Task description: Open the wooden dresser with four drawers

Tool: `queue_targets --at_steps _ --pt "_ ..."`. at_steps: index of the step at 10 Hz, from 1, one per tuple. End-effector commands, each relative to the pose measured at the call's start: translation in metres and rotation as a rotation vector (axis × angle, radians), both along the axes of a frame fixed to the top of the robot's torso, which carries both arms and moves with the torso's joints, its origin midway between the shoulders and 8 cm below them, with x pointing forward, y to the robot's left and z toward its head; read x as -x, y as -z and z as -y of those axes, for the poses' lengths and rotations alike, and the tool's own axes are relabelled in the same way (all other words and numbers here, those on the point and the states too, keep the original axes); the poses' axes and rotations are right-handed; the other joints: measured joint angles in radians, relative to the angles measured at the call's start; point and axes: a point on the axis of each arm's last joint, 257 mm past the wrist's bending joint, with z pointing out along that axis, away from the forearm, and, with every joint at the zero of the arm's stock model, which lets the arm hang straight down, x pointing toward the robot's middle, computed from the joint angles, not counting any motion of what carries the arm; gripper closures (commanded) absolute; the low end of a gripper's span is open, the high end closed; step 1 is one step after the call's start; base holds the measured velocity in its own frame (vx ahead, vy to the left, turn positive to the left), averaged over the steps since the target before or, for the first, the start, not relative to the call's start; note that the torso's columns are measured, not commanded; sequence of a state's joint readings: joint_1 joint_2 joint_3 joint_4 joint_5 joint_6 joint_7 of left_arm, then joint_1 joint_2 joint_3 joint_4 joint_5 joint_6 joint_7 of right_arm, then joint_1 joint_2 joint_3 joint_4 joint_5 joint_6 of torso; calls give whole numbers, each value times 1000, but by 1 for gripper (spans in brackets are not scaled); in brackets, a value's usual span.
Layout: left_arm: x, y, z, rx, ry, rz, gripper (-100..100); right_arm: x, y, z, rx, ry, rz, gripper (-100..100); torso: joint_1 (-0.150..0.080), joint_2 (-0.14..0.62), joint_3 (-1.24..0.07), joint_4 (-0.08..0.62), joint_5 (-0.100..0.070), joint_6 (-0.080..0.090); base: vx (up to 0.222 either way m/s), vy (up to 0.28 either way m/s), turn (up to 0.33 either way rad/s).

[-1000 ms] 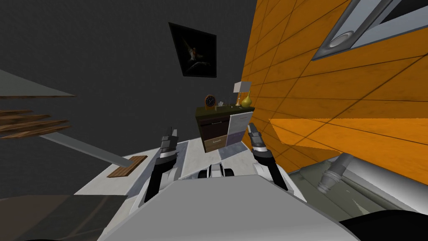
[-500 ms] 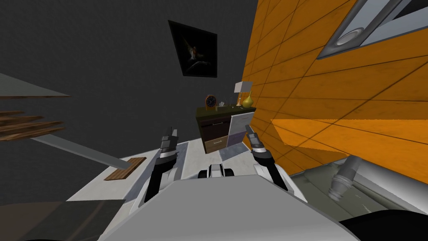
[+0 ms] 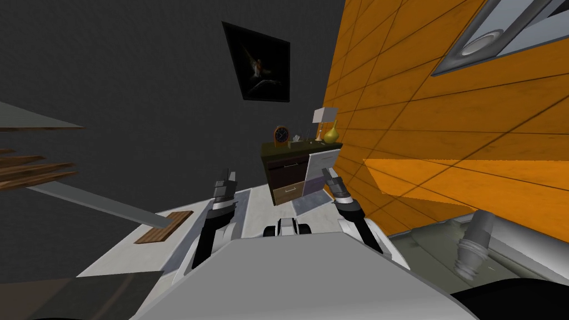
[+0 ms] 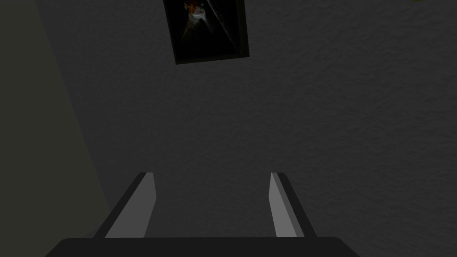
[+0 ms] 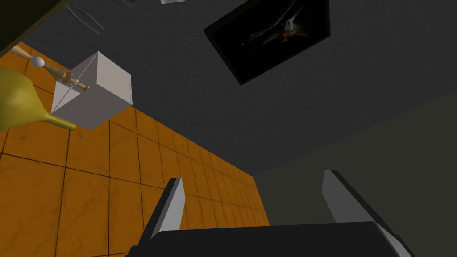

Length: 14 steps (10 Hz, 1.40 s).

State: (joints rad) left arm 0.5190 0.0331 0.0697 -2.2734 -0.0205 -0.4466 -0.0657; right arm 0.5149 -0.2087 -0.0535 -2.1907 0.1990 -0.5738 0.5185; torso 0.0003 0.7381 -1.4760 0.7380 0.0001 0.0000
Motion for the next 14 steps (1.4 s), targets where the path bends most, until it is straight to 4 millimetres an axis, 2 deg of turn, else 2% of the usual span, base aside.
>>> queue_targets --at_steps 1,8,11,13,14 --pt "0 0 0 0 0 0 0 0 7 -3 92 43 2 -100 -1 1 1 0 0 0 49 37 -16" --pt "0 0 0 0 0 0 0 -2 21 -8 284 142 14 -100 0 0 0 0 0 0 42 34 -7" --pt "0 0 0 0 0 0 0 -3 36 -12 419 196 15 -100 0 -1 0 0 0 0 53 38 -13" --pt "0 0 0 0 0 0 0 -3 36 -12 455 221 24 -100 0 -1 -1 0 0 0 41 36 -4" --pt "0 0 0 0 0 0 0 -3 44 -14 512 240 22 -100 -1 2 1 0 0 0 36 37 -14"
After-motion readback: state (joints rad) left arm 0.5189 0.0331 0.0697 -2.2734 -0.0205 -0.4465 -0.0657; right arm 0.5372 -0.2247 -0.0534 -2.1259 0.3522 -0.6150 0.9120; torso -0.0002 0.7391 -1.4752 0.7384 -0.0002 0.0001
